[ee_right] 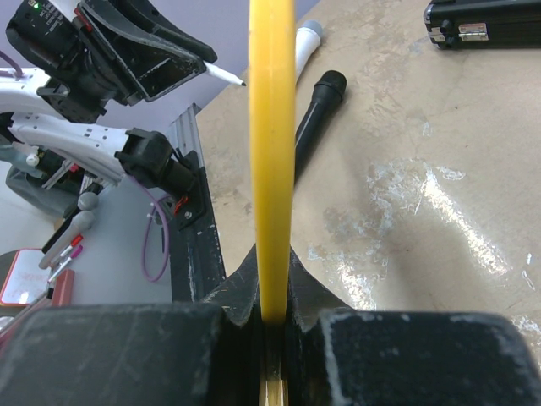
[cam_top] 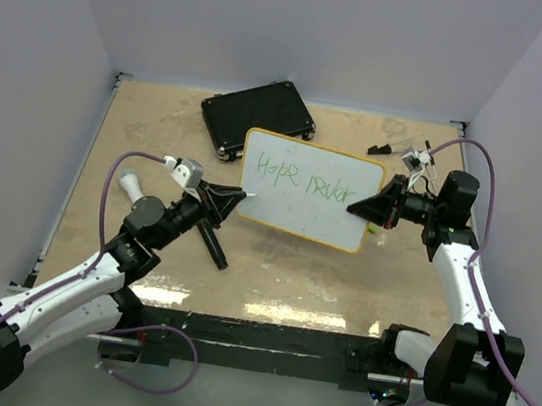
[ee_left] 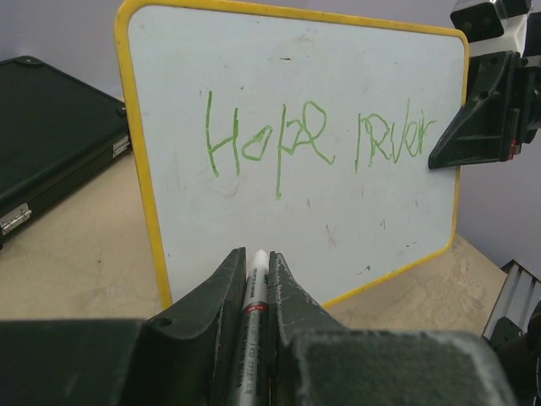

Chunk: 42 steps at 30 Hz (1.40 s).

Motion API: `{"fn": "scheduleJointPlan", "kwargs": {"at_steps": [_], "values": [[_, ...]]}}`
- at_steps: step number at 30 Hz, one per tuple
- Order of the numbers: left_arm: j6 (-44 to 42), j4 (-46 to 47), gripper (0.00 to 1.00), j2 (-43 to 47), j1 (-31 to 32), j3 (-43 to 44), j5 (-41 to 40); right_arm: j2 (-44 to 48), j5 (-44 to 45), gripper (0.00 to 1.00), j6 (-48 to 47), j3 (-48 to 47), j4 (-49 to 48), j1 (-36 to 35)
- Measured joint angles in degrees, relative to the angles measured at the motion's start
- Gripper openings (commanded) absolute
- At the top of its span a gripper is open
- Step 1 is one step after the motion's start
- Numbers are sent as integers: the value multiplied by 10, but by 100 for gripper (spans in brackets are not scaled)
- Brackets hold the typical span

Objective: Write a sentence on the whiteboard

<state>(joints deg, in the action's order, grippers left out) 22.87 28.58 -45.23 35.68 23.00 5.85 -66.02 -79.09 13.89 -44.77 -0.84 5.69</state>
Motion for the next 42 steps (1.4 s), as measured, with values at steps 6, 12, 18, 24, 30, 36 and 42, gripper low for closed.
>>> {"fn": "scheduleJointPlan", "kwargs": {"at_steps": [6,12,18,24,30,36,42], "values": [[-2,-14,0,4,28,0,-18,0,0,0,0,0,0,0],[-9,-26,0,14,41,0,-39,0,0,0,0,0,0,0],[-10,-15,0,12,41,-2,-59,0,0,0,0,0,0,0],[-15,4,0,-14,41,-1,-70,0,0,0,0,0,0,0],[-17,5,0,-38,41,1,-74,1,0,0,0,0,0,0],[-26,10,0,-45,41,2,-78,1,0,0,0,0,0,0],[-29,20,0,-59,41,6,-82,1,2,0,0,0,0,0]]}}
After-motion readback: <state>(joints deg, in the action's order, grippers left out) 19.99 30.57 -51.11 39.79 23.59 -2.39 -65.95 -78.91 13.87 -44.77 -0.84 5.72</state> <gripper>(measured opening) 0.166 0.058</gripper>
